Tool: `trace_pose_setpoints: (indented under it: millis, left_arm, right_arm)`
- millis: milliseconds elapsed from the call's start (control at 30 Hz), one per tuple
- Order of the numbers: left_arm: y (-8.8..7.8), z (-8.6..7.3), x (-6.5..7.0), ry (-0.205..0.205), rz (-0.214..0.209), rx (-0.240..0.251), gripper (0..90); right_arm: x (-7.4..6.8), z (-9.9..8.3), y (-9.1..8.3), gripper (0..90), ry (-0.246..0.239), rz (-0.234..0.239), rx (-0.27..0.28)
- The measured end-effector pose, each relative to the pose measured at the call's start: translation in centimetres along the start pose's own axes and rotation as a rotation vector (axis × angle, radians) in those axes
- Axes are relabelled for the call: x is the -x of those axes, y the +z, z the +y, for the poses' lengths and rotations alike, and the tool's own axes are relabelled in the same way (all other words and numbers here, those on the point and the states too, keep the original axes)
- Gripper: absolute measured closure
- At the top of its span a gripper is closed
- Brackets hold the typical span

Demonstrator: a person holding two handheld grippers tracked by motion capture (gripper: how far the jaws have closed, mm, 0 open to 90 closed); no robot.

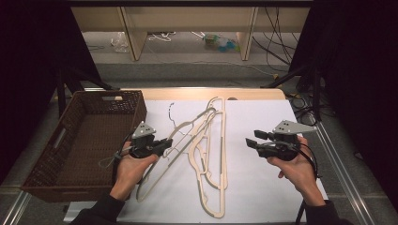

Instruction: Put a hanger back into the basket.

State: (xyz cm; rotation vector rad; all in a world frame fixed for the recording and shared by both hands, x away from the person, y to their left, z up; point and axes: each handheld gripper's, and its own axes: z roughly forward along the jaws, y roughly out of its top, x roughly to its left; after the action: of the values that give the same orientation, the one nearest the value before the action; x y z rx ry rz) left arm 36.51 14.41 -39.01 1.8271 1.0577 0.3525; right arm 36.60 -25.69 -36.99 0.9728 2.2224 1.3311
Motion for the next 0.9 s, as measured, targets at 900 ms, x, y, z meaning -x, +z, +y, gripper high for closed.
trace_pose_setpoints:
  millis: [900]
  left_arm:
    - [-10.9,5.5,-1.0,-0.042,-0.078,0.206,86.5]
  right_arm:
    - [0.0,-0.3,-0.5,52.4,0.008,0.011,0.013]
